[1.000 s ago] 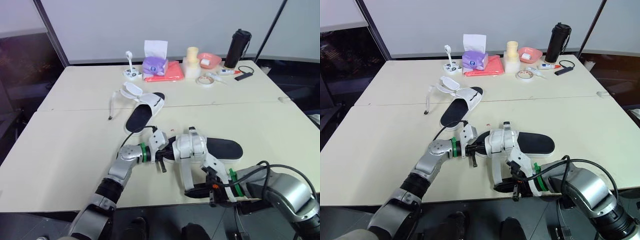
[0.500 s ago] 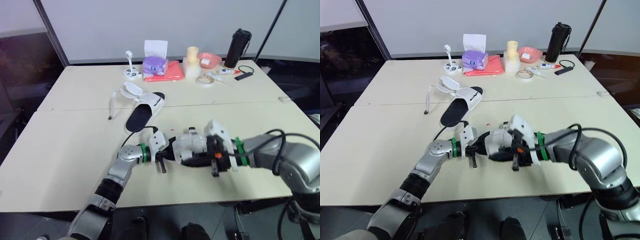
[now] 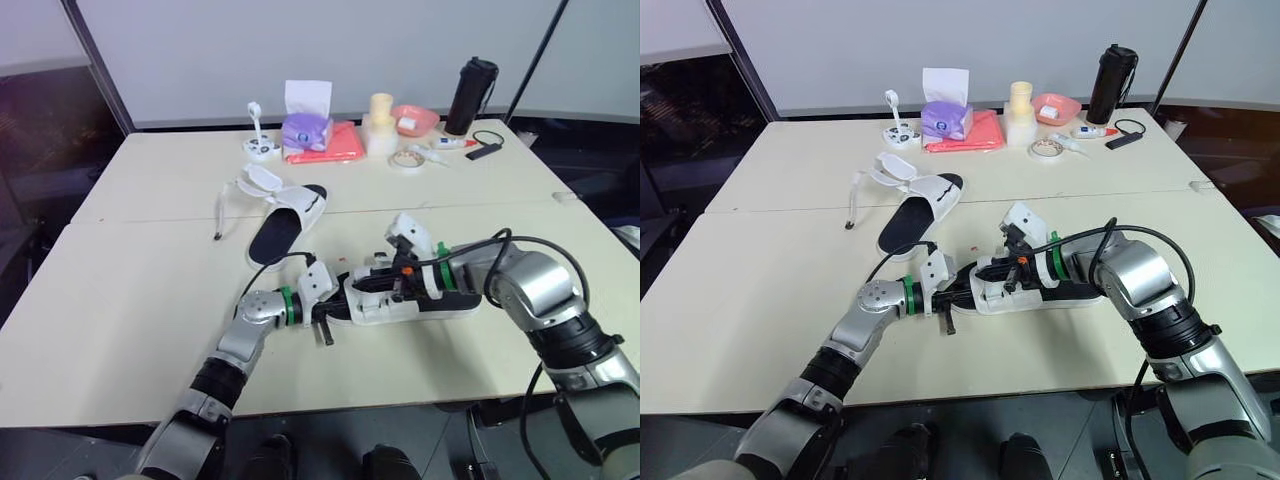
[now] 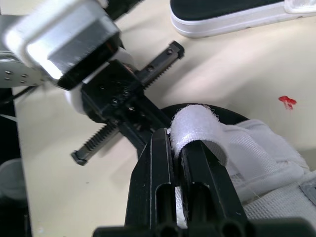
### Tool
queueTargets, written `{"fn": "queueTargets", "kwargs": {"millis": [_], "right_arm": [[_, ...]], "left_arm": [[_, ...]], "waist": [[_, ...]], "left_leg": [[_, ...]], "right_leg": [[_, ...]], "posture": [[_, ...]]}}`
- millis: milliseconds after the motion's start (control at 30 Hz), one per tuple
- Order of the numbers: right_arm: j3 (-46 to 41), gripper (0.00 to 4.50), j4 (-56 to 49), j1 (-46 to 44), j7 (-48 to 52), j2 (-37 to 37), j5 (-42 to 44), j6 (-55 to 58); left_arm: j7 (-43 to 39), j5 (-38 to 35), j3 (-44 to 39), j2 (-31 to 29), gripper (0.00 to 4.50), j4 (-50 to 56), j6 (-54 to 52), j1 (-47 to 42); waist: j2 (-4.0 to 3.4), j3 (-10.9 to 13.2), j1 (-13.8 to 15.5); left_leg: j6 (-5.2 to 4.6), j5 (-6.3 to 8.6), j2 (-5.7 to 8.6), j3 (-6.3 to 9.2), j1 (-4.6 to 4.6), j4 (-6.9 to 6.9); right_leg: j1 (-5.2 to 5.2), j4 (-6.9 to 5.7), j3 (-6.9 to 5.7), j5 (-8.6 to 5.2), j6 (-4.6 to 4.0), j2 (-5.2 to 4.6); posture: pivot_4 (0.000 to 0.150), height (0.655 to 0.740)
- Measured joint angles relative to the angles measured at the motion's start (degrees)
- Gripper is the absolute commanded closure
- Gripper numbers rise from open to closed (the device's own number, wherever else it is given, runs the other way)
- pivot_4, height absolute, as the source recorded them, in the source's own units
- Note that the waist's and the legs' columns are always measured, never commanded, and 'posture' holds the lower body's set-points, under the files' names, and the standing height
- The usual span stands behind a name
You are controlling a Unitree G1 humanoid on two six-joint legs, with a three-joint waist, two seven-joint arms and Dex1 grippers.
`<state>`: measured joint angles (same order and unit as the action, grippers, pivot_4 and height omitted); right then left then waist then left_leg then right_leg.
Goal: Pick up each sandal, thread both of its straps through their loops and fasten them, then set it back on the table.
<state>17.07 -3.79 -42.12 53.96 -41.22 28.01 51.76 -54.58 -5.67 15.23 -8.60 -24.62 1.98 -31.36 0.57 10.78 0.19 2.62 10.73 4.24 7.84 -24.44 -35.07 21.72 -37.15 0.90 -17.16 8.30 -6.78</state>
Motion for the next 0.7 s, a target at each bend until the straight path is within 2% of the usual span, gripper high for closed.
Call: {"fn": "queueTargets", "kwargs": {"millis": [67,200,433,700], "right_arm": [[0.14,3.52,1.60,-0.51,0.00,0.83,-0.94,-1.03],[0.04,1.55,5.45,-1.98,-1.49,1.34,-4.73,-2.29],[0.60,1.55,14.33,-5.33,-2.93,5.69,-10.10,-5.83],[2.65,1.55,33.35,-12.60,-7.93,12.85,-21.63,-18.57]], "left_arm": [[0.11,0.03,-0.02,-0.02,4.50,-0.01,-0.03,0.02],[0.13,0.03,0.00,0.03,4.50,0.11,-0.01,0.05],[0.11,0.03,-0.06,0.01,4.50,0.07,0.01,0.11],[0.33,0.02,-0.32,-0.19,4.50,0.04,-0.03,0.30]], "waist": [[0.00,0.00,-0.04],[0.00,-0.01,0.01],[-0.02,-0.03,-0.14],[-0.04,-0.04,-0.79]], "left_leg": [[0.00,0.00,0.00,0.01,0.04,-0.01],[0.01,0.00,0.00,0.02,0.05,-0.02],[0.02,-0.01,0.02,0.03,0.07,-0.02],[0.05,-0.03,0.04,0.07,0.25,0.00]], "right_leg": [[-0.05,0.00,0.00,0.00,0.00,0.01],[-0.06,0.01,0.00,0.00,0.00,0.01],[-0.08,-0.01,0.00,0.01,-0.01,0.01],[-0.24,-0.05,-0.01,0.01,-0.01,0.02]], "posture": [[0.150,0.7400],[0.150,0.7400],[0.150,0.7400],[0.150,0.7400]]}}
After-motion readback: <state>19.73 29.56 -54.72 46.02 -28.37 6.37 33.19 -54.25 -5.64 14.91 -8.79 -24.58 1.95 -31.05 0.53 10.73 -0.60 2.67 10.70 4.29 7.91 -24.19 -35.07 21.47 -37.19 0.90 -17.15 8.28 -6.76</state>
